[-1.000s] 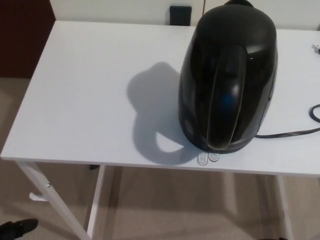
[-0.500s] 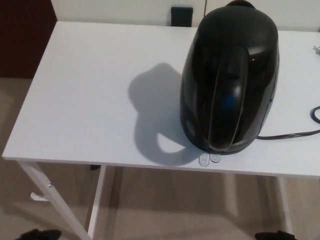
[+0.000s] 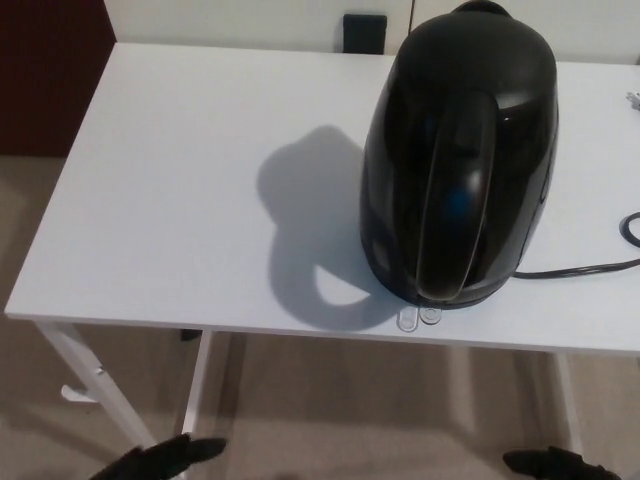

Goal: The robot walk towards a table in front and click the button on the base of the boilling pot using its left middle finger

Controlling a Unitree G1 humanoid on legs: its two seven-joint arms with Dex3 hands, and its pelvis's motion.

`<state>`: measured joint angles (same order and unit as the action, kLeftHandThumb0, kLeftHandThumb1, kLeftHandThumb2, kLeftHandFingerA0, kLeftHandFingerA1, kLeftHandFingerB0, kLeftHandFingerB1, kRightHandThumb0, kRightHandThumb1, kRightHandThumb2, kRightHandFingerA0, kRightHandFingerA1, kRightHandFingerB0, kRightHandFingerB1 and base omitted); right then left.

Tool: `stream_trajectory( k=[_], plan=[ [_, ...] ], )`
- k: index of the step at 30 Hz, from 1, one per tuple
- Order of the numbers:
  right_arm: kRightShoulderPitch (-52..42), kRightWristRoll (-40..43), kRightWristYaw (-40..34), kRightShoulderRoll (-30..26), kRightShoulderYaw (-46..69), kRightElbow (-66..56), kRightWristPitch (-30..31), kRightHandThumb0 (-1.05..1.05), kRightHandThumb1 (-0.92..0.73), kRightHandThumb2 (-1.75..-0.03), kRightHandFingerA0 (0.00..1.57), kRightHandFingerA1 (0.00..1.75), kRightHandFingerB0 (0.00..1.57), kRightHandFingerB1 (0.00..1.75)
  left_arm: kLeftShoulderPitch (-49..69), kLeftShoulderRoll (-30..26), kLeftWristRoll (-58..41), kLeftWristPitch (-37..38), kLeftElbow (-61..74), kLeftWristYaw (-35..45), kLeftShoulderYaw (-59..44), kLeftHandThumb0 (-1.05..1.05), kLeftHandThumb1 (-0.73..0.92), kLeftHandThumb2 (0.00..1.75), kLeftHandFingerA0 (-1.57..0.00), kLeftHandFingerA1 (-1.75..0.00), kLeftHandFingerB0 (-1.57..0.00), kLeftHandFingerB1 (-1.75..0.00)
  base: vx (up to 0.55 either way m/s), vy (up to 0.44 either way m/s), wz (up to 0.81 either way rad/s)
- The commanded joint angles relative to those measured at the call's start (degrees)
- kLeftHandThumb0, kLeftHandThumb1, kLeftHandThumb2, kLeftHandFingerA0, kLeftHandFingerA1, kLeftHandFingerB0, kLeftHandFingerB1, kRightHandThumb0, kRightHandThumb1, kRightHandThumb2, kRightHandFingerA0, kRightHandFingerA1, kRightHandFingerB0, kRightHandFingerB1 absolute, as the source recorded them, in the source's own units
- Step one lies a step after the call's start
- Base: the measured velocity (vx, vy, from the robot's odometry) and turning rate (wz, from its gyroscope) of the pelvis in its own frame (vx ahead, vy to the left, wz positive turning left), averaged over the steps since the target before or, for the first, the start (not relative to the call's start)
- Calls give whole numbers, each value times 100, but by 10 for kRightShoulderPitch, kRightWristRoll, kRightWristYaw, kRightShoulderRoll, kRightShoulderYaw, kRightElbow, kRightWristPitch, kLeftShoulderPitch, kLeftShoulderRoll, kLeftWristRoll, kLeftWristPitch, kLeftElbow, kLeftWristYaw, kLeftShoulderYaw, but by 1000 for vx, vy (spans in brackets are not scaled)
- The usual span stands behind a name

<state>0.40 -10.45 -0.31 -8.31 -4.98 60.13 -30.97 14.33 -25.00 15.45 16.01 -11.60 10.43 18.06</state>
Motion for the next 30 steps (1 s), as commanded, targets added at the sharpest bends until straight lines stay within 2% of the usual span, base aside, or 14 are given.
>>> stream_trajectory(
  k=[1, 2, 5, 6, 9, 12, 13, 14, 16, 17, 21, 30],
  plan=[
    [30, -14, -9, -19, -3, -22, 25, -31, -64, -59, 78, 57, 56, 46, -98, -119, 392, 187, 196, -48, 124, -43, 50, 67, -18, -36, -14, -34, 0, 0, 0],
    [25, -15, -9, -21, -4, -24, 21, -31, -64, -58, 77, 65, 57, 46, -108, -121, 413, 190, 206, -60, 134, -49, 45, 68, -18, -38, -12, -35, 0, 0, 0],
    [20, -18, -6, -24, -7, -26, 20, -34, -63, -58, 70, 68, 55, 45, -141, -123, 444, 195, 206, -87, 157, -48, 49, 68, -18, -36, -14, -35, 0, 0, 0],
    [21, -23, -9, -26, -10, -27, 24, -35, -65, -59, 65, 62, 57, 44, -152, -123, 449, 194, 205, -88, 164, -40, 59, 59, -22, -30, -13, -27, 0, 0, 0],
    [20, -29, -7, -34, -16, -29, 16, -39, -64, -59, 60, 58, 57, 45, -191, -114, 456, 192, 196, -80, 186, -41, 57, 59, -24, -31, -12, -27, 0, 0, 0],
    [17, -27, -3, -37, -16, -26, 6, -41, -63, -59, 60, 57, 57, 45, -202, -119, 457, 183, 206, -58, 199, -43, 57, 59, -21, -31, -10, -24, 0, 0, 0],
    [17, -25, -4, -36, -15, -22, -3, -44, -59, -58, 64, 71, 58, 47, -212, -118, 458, 186, 206, -59, 205, -50, 46, 70, -18, -39, -8, -35, 0, 0, 0],
    [17, -24, -2, -36, -15, -22, -6, -46, -58, -57, 64, 73, 59, 47, -216, -118, 456, 185, 203, -61, 209, -49, 46, 70, -18, -38, -9, -35, 0, 0, 0],
    [16, -27, -4, -36, -17, -24, -7, -49, -59, -58, 64, 71, 59, 48, -220, -116, 453, 184, 195, -75, 215, -47, 47, 68, -21, -38, -13, -35, 0, 0, 0],
    [16, -29, -5, -37, -19, -25, -2, -49, -60, -57, 64, 65, 59, 46, -225, -116, 455, 183, 195, -80, 220, -40, 59, 58, -25, -31, -15, -27, 0, 0, 0],
    [14, -35, -9, -38, -25, -23, 1, -46, -60, -58, 64, 59, 58, 46, -233, -118, 466, 175, 193, -105, 235, -39, 60, 59, -25, -31, -15, -27, 0, 0, 0],
    [17, -18, 13, -38, -19, -24, -9, -44, -60, -57, 64, 68, 56, 47, -270, -111, 486, 158, 163, -142, 270, -39, 58, 58, -26, -32, -14, -27, 0, 0, 0]
  ],
)
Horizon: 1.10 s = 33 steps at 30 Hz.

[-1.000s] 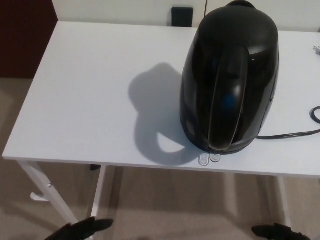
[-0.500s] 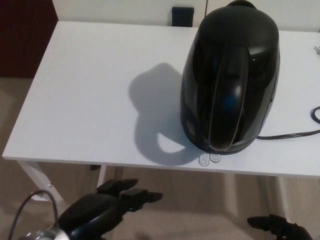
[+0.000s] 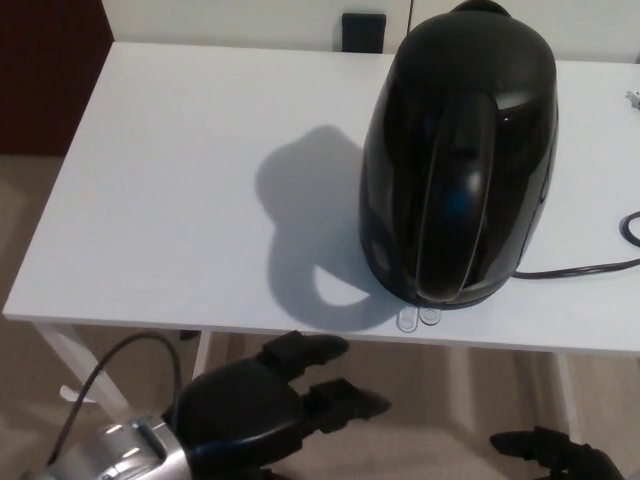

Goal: The robot walk towards a table in front and click the button on the base of the boilling pot using its left middle finger

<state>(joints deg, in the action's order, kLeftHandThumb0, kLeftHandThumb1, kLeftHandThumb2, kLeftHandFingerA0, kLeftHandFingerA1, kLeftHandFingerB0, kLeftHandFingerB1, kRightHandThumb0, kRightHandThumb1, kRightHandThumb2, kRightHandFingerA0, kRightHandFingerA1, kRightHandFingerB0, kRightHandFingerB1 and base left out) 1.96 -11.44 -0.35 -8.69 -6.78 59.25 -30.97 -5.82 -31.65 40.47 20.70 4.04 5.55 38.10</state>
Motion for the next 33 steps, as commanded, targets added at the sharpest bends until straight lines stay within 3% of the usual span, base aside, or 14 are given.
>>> stream_trajectory(
  k=[1, 6, 13, 15, 19, 23, 26, 29, 30, 33],
  plan=[
    [2, -8, 14, -35, -1, -16, -8, -46, -59, -57, 65, 68, 58, 47, -72, -44, 239, 109, 5, -94, 74, -41, 58, 59, -25, -32, -12, -25, 0, 0, 0],
    [4, -12, 16, -37, -6, -22, 2, -52, -60, -58, 70, 75, 65, 49, -88, -42, 247, 97, -3, -101, 89, -40, 58, 60, -23, -32, -11, -23, 0, 0, 0],
    [-4, -12, 5, -33, -6, -37, 13, -46, -65, -59, 69, 81, 64, 51, -99, -37, 252, 90, -6, -105, 100, -40, 58, 60, -22, -32, -11, -24, 0, 0, 0],
    [-3, -18, 1, -36, -10, -34, -4, -46, -67, -59, 76, 91, 71, 53, -109, -31, 252, 94, -17, -117, 103, -37, 58, 59, -24, -32, -13, -27, 0, 0, 0],
    [-3, -13, 10, -39, -11, -30, -22, -49, -66, -59, 77, 91, 75, 52, -123, -25, 261, 90, -23, -103, 109, -40, 61, 60, -24, -31, -12, -27, 0, 0, 0],
    [0, -15, 7, -36, -15, -25, -18, -49, -67, -59, 79, 86, 73, 51, -132, -19, 261, 91, -30, -100, 105, -37, 60, 59, -26, -31, -15, -27, 0, 0, 0],
    [-1, -8, 17, -38, -14, -15, -71, -44, -66, -59, 79, 85, 73, 55, -135, -14, 259, 88, -27, -81, 100, -41, 60, 59, -23, -31, -13, -27, 0, 0, 0],
    [-2, -12, 12, -37, -15, -19, -67, -46, -67, -59, 77, 83, 73, 53, -141, -11, 260, 90, -26, -78, 95, -43, 59, 59, -23, -31, -12, -27, 0, 0, 0],
    [-3, -26, -2, -40, -21, -23, -66, -48, -67, -60, 71, 70, 66, 50, -142, -7, 257, 92, -31, -82, 93, -41, 59, 59, -24, -31, -13, -27, 0, 0, 0],
    [-4, -39, -17, -40, -28, -23, -75, -44, -67, -60, 69, 65, 63, 51, -148, -2, 261, 94, -38, -89, 89, -39, 59, 59, -24, -31, -11, -26, 0, 0, 0]
  ],
)
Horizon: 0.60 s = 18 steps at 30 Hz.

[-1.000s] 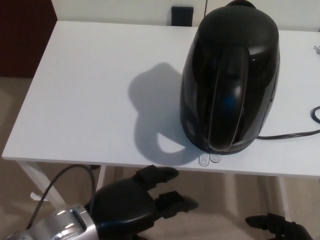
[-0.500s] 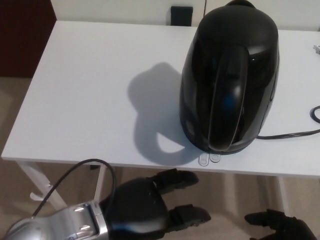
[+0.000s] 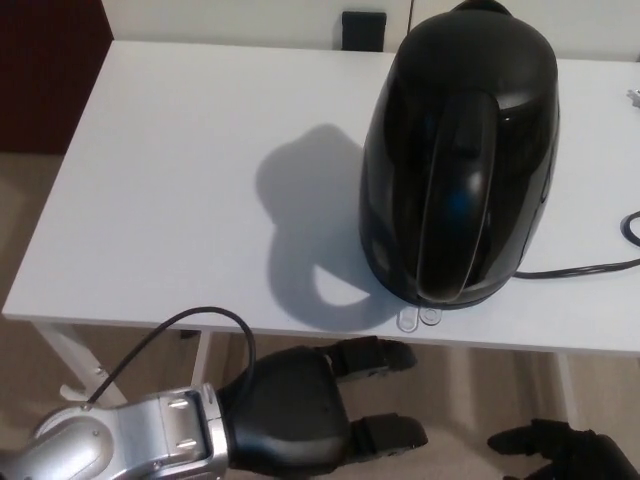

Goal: The robot walk towards a table in front and click the button on the base of the boilling pot using its left middle finger

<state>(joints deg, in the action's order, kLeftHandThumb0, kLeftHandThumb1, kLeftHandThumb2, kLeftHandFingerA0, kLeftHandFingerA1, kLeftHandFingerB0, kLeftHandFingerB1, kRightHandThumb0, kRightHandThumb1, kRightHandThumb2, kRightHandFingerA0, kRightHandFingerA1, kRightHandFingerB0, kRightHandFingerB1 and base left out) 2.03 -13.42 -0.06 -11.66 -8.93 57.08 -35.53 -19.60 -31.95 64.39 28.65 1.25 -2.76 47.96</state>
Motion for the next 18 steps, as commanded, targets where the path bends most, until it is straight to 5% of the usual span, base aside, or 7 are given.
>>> stream_trajectory(
  k=[1, 18],
  plan=[
    [-6, -20, -23, -10, -7, -3, -28, -46, -69, -60, 68, 62, 63, 49, -12, 4, 20, 13, -9, 1, -11, -39, 60, 60, -22, -31, -10, -24, 0, 0, 0],
    [-7, 0, 3, -2, 8, -9, -1, -56, -69, -61, 60, 62, 59, 43, -33, 31, 13, 18, -34, 7, -28, -42, 58, 59, -23, -31, -11, -26, 0, 0, 0]
  ],
)
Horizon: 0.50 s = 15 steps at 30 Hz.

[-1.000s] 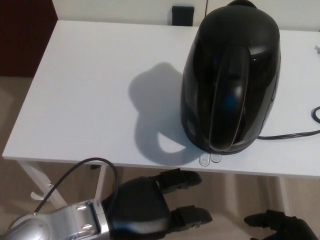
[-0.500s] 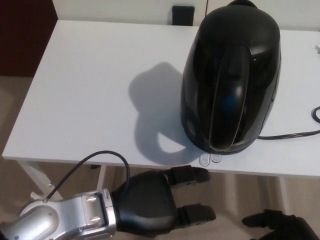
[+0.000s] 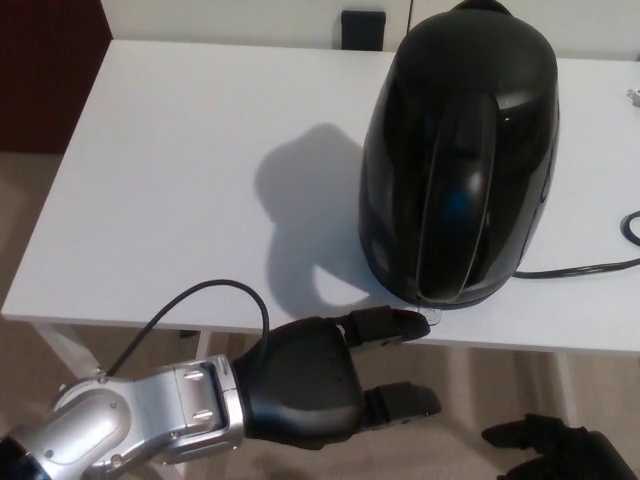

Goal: The robot walk towards a table in front and click the button on the base of the boilling pot using its left middle finger

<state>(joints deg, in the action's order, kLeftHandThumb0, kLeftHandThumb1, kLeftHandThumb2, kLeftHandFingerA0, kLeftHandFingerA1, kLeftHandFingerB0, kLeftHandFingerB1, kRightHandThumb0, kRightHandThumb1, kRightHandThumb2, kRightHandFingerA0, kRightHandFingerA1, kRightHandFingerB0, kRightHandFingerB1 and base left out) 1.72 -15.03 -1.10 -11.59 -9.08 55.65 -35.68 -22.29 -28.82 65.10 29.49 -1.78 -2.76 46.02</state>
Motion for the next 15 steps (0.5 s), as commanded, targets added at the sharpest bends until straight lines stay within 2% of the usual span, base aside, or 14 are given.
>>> stream_trajectory(
  k=[1, 5, 7, 9, 10, 15],
  plan=[
    [-4, 15, 15, -2, 10, 2, 8, -58, -70, -61, 59, 60, 59, 42, -6, 0, 7, 9, -3, 7, -10, -42, 58, 58, -24, -31, -12, -26, 0, 0, 0],
    [-1, 4, 15, -6, 5, 0, 2, -55, -74, -62, 66, 63, 65, 43, -7, 8, 13, 7, -10, -8, -12, -44, 58, 59, -26, -32, -13, -27, 0, 0, 0],
    [1, -5, 9, -7, 0, -1, 2, -53, -74, -62, 66, 61, 62, 43, -8, 9, 14, 7, -12, -3, -13, -43, 59, 59, -25, -32, -12, -27, 0, 0, 0],
    [3, -6, 13, -9, -3, 1, -3, -52, -75, -62, 65, 62, 63, 43, -10, 11, 16, 5, -13, 5, -11, -43, 58, 60, -24, -31, -11, -24, 0, 0, 0],
    [2, -6, 8, -10, -3, 6, -23, -51, -74, -63, 60, 57, 58, 43, -11, 12, 17, 4, -14, 9, -11, -44, 58, 60, -23, -31, -10, -24, 0, 0, 0],
    [-2, 2, 12, -6, 2, 4, -7, -55, -73, -61, 59, 58, 56, 41, -9, 17, 26, 5, -21, -3, -6, -43, 58, 58, -25, -31, -12, -25, 0, 0, 0]
  ],
)
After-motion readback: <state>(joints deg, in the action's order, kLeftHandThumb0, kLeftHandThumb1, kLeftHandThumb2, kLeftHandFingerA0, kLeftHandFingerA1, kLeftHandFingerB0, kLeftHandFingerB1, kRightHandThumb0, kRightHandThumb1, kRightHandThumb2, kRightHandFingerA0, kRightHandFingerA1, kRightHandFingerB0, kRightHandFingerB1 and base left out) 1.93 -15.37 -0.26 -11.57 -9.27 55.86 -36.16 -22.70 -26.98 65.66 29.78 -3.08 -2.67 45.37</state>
